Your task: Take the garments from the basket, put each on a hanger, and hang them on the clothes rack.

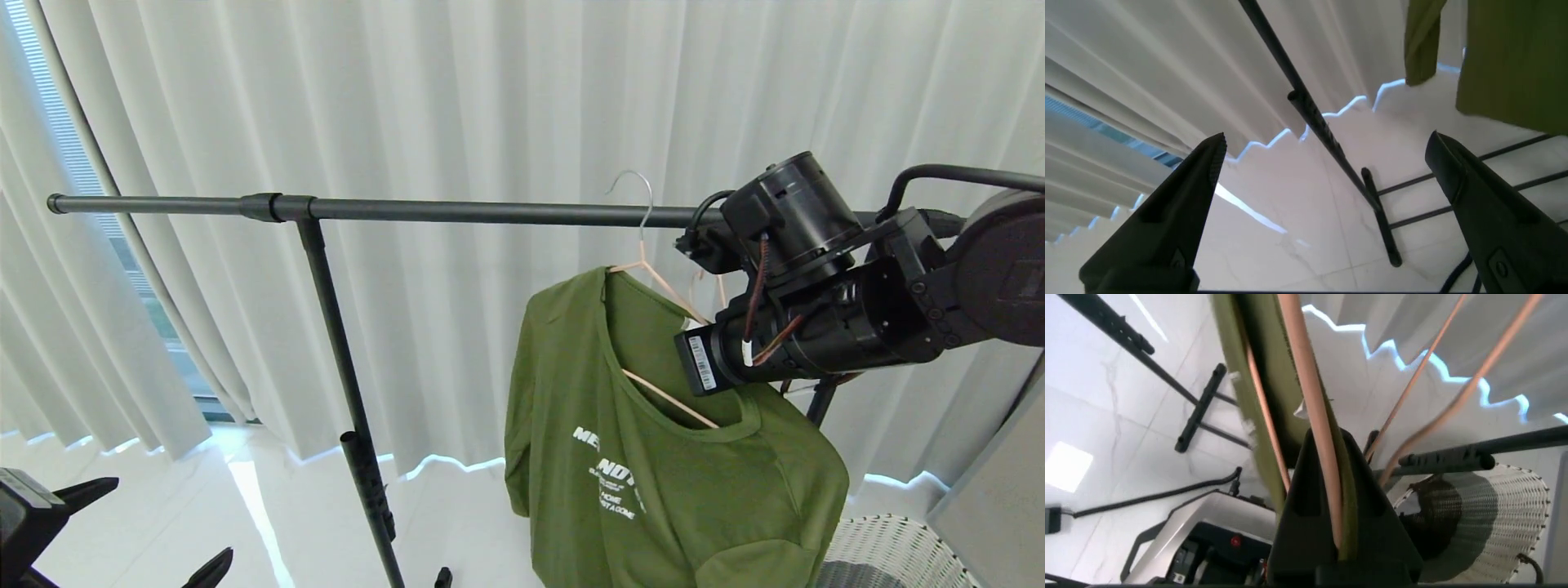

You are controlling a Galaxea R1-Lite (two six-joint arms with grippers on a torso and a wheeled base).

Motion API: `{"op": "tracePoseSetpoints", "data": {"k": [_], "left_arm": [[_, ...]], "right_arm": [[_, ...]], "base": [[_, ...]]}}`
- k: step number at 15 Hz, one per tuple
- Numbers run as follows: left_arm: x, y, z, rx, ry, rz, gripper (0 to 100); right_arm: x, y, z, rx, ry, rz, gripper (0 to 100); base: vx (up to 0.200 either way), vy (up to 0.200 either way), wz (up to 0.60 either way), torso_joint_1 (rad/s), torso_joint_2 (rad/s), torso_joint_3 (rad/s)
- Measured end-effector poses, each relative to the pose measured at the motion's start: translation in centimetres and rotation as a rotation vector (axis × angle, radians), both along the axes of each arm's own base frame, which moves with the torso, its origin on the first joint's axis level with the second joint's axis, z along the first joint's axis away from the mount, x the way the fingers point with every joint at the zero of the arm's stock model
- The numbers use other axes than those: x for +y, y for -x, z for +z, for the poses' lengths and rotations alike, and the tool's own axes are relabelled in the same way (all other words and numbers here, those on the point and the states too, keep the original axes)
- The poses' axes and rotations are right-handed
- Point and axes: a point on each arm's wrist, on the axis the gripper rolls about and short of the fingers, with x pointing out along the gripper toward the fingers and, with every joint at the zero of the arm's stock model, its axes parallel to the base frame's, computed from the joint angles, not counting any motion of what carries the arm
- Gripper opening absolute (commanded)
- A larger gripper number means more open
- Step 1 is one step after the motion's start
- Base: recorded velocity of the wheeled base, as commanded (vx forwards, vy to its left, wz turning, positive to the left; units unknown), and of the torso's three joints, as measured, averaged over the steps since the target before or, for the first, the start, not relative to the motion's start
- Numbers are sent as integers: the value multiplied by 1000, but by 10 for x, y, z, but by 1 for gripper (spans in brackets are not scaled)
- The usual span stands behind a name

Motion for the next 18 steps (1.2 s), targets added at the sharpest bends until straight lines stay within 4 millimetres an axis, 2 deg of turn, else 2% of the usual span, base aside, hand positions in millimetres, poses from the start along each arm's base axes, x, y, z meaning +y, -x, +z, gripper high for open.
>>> {"op": "tracePoseSetpoints", "data": {"k": [4,8,13,18], "left_arm": [[0,-1,0,5,0,0,100],[0,-1,1,4,3,2,100],[0,-1,0,5,4,2,100],[0,-1,0,8,6,2,100]], "right_arm": [[2,-9,5,-16,-15,-15,0],[16,-27,6,-33,7,-46,0],[29,-47,-8,-2,62,-72,0],[35,-56,-23,18,104,-86,0]], "base": [[0,0,0,0,0,0],[0,0,0,0,0,0],[0,0,0,0,0,0],[0,0,0,0,0,0]]}}
